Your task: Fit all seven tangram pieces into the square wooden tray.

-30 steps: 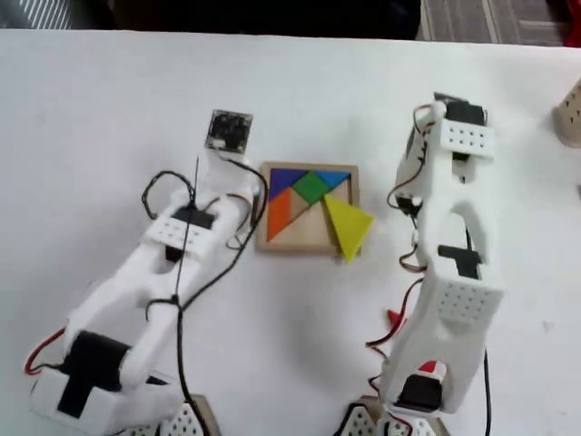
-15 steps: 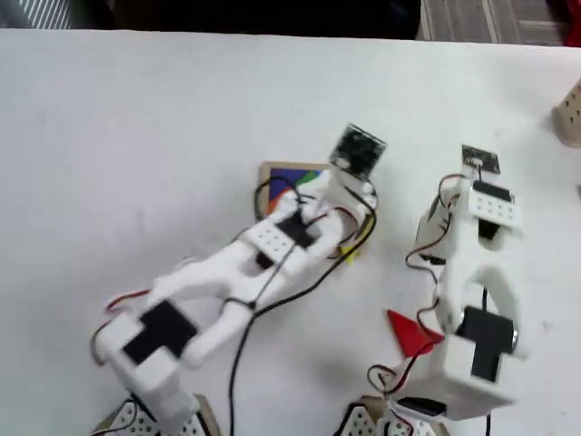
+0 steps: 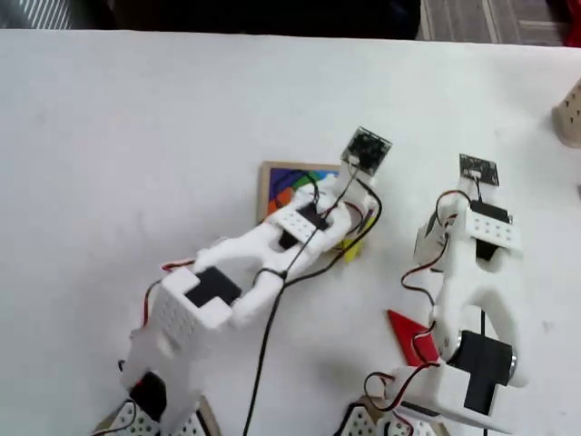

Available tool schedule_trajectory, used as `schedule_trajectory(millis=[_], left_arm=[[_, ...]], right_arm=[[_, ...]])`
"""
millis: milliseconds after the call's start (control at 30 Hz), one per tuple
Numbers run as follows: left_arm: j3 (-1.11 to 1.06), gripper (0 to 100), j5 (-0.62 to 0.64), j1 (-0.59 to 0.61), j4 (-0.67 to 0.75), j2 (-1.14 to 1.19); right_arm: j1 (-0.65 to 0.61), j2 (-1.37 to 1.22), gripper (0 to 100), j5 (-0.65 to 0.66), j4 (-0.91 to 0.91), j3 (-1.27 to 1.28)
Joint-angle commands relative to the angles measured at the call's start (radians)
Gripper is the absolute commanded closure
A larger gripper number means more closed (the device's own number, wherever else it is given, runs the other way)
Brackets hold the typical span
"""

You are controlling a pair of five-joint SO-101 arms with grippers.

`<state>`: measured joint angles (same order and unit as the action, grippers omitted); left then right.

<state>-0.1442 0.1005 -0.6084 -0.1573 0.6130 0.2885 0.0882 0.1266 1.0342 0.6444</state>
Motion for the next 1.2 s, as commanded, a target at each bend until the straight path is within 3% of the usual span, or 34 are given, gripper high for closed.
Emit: schedule_trajectory(millis=[0,167,733,1167], left_arm=[[0.055,98,-0.012,0.013,-0.178,-0.107],[0.060,98,-0.012,0.012,-0.328,-0.151],[0.054,98,-0.012,0.159,-0.465,-0.159],[0.063,98,-0.011,0.171,-0.509,-0.162]], right_arm=[[0.002,-0.002,98.0,0.011,-0.012,-0.035],[0.004,-0.005,98.0,0.011,-0.012,-0.035],[0.001,-0.005,98.0,0.011,-0.012,-0.034],[0.005,0.004,98.1,0.009,-0.007,-0.035]])
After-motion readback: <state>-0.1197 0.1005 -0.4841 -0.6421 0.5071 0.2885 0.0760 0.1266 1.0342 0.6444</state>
